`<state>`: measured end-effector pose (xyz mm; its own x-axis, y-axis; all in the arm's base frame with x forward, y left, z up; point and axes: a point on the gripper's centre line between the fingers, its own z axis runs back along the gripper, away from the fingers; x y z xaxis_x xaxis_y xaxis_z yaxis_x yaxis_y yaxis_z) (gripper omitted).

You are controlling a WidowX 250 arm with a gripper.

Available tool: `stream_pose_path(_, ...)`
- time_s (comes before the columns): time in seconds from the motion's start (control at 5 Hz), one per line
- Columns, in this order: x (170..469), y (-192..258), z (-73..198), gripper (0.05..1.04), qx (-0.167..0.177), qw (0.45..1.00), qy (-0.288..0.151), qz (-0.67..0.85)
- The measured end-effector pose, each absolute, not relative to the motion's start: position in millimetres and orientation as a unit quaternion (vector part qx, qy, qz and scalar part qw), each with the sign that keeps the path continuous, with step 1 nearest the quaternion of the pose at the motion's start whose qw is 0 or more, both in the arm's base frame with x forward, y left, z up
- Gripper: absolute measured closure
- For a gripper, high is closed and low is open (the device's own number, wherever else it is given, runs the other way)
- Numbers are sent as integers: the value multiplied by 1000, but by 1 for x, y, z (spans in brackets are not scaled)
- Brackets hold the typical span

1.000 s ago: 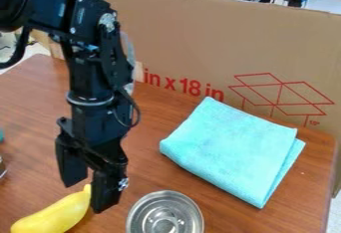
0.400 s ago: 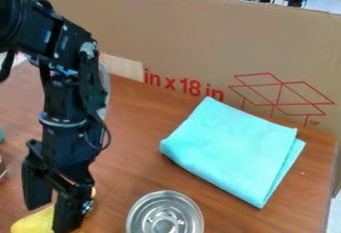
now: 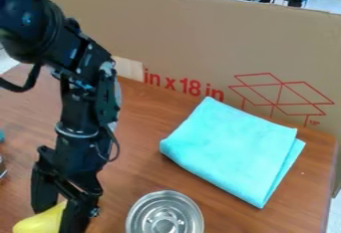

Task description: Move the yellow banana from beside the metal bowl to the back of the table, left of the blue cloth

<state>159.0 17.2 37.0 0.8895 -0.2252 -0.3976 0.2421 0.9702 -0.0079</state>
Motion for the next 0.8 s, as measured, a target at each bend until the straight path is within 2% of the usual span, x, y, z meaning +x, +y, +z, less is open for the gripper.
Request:
stream_pose_path(0.2,169,21,35,136,35,972,197,-121)
stream_pose_path(0.4,170,15,27,424,11,973,198,-117)
stream_pose_path(0.6,174,8,28,519,-10,972,201,-121)
stream_pose_path(0.8,187,6,36,519,-16,975,188,-119)
